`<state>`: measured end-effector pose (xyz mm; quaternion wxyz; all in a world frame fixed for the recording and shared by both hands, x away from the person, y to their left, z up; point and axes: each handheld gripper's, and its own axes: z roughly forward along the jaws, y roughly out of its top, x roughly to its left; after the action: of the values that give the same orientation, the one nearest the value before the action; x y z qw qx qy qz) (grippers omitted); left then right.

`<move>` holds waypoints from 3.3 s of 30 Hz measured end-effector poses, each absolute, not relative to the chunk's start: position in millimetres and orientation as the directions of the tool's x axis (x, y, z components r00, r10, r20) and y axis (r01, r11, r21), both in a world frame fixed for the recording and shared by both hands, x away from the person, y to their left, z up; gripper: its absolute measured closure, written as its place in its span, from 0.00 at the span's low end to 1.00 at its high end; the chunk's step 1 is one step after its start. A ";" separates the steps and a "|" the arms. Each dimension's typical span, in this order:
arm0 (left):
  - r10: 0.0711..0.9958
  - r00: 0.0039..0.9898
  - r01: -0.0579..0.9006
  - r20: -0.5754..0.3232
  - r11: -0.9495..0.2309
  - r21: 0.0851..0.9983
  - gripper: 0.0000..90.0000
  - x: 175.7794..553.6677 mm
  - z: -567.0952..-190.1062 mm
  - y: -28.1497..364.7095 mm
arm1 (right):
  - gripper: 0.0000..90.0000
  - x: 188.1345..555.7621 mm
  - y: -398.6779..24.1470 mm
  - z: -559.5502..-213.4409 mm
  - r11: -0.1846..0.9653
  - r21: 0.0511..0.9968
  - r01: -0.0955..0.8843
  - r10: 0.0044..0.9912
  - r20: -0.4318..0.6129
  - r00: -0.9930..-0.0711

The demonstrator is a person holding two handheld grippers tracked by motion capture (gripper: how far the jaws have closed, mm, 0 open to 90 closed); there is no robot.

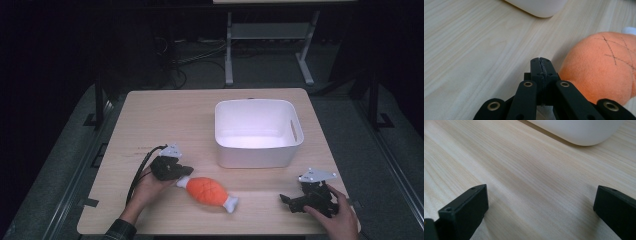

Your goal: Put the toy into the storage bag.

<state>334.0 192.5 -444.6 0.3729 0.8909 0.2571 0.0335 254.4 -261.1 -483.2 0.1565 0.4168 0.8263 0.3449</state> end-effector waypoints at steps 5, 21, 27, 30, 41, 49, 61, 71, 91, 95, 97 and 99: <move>0.479 0.869 0.429 -0.128 -0.597 0.678 0.99 327.3 -443.0 194.9 | 0.00 254.4 -261.1 -483.2 0.414 0.700 0.581 0.797 0.029 -0.603; 0.484 0.860 0.456 -0.159 -0.591 0.665 0.98 302.5 -445.3 207.2 | 0.00 254.5 -261.2 -483.2 0.415 0.701 0.580 0.797 0.028 -0.604; 0.491 0.856 0.460 -0.161 -0.581 0.671 0.98 294.3 -443.3 211.9 | 0.00 254.4 -261.2 -483.2 0.415 0.701 0.581 0.797 0.028 -0.604; 0.496 0.851 0.467 -0.172 -0.565 0.680 0.98 290.7 -443.3 214.5 | 0.00 254.5 -261.2 -483.2 0.415 0.701 0.580 0.796 0.028 -0.604; 0.501 0.841 0.489 -0.204 -0.543 0.683 0.98 270.5 -444.7 223.3 | 0.00 254.5 -261.2 -483.2 0.415 0.701 0.581 0.797 0.029 -0.604; 0.503 0.836 0.501 -0.219 -0.538 0.678 0.98 257.8 -446.4 223.7 | 0.00 254.5 -261.2 -483.2 0.415 0.700 0.581 0.797 0.028 -0.604; 0.541 0.812 0.521 -0.219 -0.505 0.688 0.75 259.9 -442.0 224.6 | 0.00 254.5 -261.2 -483.2 0.415 0.701 0.580 0.796 0.028 -0.604; 0.540 0.806 0.520 -0.242 -0.453 0.724 0.44 271.4 -431.6 225.2 | 0.00 254.5 -261.1 -483.2 0.415 0.700 0.581 0.797 0.029 -0.603; 0.501 0.826 0.502 -0.259 -0.444 0.742 0.14 297.5 -431.7 182.0 | 0.00 254.8 -260.7 -483.2 0.411 0.701 0.583 0.800 0.030 -0.599; 0.485 0.837 0.492 -0.255 -0.461 0.739 0.14 300.3 -436.0 172.0 | 0.00 254.8 -260.8 -483.2 0.411 0.701 0.583 0.800 0.030 -0.600; 0.483 0.837 0.493 -0.257 -0.460 0.739 0.14 300.9 -437.0 170.2 | 0.00 254.8 -260.8 -483.2 0.411 0.701 0.583 0.800 0.030 -0.599; 0.476 0.840 0.491 -0.260 -0.466 0.736 0.14 302.9 -439.2 166.4 | 0.00 254.8 -260.7 -483.2 0.411 0.701 0.583 0.800 0.030 -0.599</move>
<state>302.9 166.4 -439.2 0.4328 0.8561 0.2824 -0.0088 254.8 -260.7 -483.2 0.1571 0.4191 0.8251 0.3448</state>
